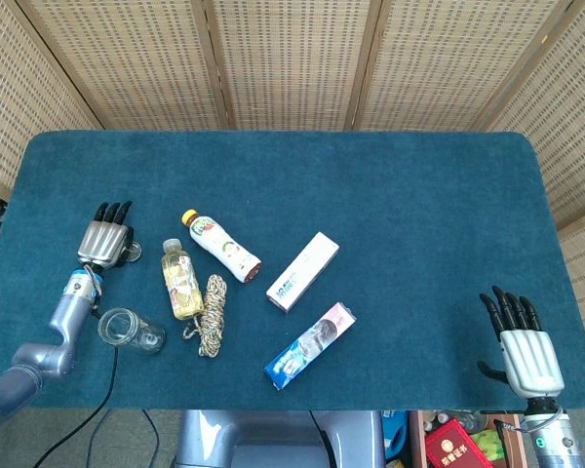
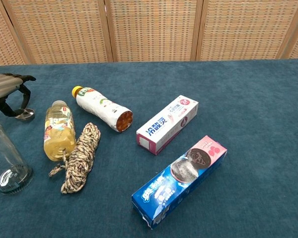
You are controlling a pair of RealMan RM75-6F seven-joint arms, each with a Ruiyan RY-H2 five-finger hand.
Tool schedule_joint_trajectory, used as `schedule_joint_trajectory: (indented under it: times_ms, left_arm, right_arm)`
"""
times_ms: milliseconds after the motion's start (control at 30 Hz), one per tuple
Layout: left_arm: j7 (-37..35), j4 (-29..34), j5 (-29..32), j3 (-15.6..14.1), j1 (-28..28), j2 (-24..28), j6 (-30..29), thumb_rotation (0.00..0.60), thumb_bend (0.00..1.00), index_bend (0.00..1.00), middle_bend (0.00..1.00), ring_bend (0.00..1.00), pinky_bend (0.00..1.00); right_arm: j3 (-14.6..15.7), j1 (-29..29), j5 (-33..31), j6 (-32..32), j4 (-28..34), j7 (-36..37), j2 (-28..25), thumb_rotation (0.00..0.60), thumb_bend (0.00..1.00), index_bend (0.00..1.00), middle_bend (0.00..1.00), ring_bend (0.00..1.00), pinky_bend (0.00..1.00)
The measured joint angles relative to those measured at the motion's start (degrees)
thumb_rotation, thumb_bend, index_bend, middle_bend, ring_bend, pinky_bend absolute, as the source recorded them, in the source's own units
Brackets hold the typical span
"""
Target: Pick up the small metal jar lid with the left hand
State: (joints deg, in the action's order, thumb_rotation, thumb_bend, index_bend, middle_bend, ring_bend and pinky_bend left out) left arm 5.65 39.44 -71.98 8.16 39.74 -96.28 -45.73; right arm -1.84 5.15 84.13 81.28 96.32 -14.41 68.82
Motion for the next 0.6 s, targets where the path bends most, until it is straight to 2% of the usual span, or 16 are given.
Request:
schedule_joint_trajectory:
  times_ms: [367,600]
  left_arm:
    - [1.35,7.64,-0.32,0.57,-1.37,5.15,-3.90,0.600,0.42,0.61,0.00,0.00,0.00]
    - [2.60,14.84,-0.39,0.73,-3.25,10.21,-7.37,0.600,0.42,0.61,0.00,0.00,0.00]
  right_arm:
    - [0.33,-0.01,0.74,0.11,0.38,0.32,-0.24,0.600,0.00,0.00,0.00,0.00,0.00]
    - [0.63,-0.04,1.50,0.33,0.82,0.21,-0.34,0.600,0.00,0.00,0.00,0.00,0.00]
